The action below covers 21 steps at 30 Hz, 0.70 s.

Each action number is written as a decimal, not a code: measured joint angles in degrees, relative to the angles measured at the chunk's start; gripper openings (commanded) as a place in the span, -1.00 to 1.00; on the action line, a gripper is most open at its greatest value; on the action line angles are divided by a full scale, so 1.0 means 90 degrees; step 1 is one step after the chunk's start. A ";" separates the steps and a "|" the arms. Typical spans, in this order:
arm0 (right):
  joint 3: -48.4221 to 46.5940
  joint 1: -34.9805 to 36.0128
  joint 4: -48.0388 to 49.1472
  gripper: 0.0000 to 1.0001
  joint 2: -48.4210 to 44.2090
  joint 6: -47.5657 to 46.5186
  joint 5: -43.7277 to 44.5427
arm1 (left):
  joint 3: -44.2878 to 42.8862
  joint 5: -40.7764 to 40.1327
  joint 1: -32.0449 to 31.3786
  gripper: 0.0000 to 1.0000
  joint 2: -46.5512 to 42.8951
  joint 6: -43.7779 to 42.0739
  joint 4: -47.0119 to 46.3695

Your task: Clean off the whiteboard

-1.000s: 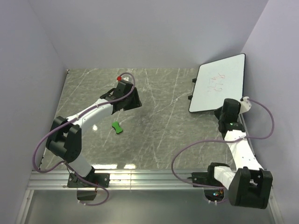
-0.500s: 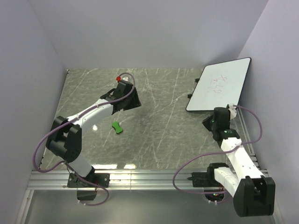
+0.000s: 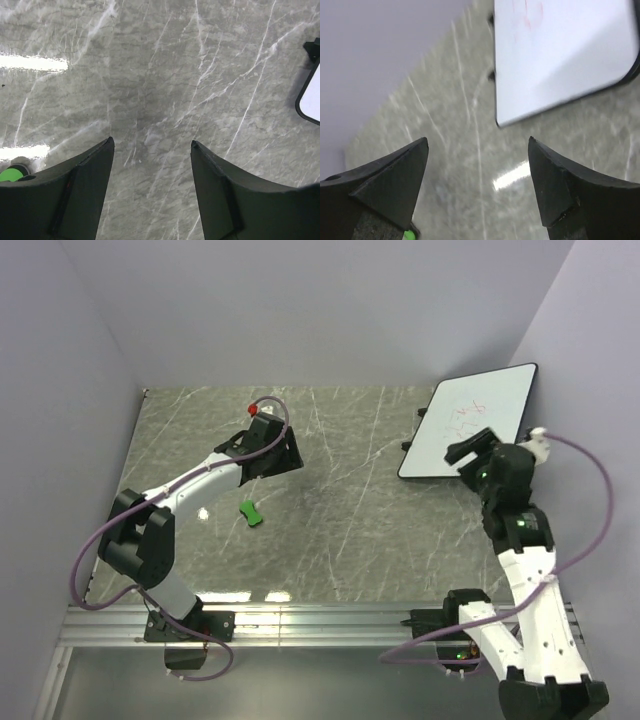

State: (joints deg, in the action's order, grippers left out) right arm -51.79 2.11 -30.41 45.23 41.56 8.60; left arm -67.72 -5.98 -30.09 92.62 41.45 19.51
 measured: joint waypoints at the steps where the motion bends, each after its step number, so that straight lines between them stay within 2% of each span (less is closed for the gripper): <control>1: -0.0396 0.0000 -0.0160 0.70 0.0010 -0.0053 0.0257 | 0.0002 0.0002 0.0000 0.38 -0.0012 0.0002 -0.0002; 5: -0.1396 -0.0070 -0.0551 0.68 0.0291 -0.0308 0.1236 | 0.0109 0.0007 0.0000 0.38 -0.0085 0.0027 -0.0155; 9: -0.2171 -0.0474 -0.0724 0.65 0.1149 -0.0435 0.1877 | 0.0216 0.0015 0.0000 0.38 -0.0114 0.0046 -0.0260; 15: -0.2965 -0.1841 -0.0889 0.60 0.2854 -0.0131 0.1617 | 0.0304 0.0041 0.0000 0.44 -0.0202 0.0124 -0.0340; 18: -0.3264 -0.2220 -0.0969 0.59 0.3662 -0.0058 0.1469 | 0.0338 0.0083 0.0000 0.44 -0.0311 0.0134 -0.0350; 21: -0.3279 -0.2424 -0.0899 0.59 0.4031 -0.0075 0.1185 | 0.0398 0.0092 0.0000 0.46 -0.0481 0.0131 -0.0367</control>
State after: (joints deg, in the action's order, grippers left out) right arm -81.30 -19.70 -38.50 81.52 40.88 19.27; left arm -64.14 -5.15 -30.09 88.29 42.63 16.21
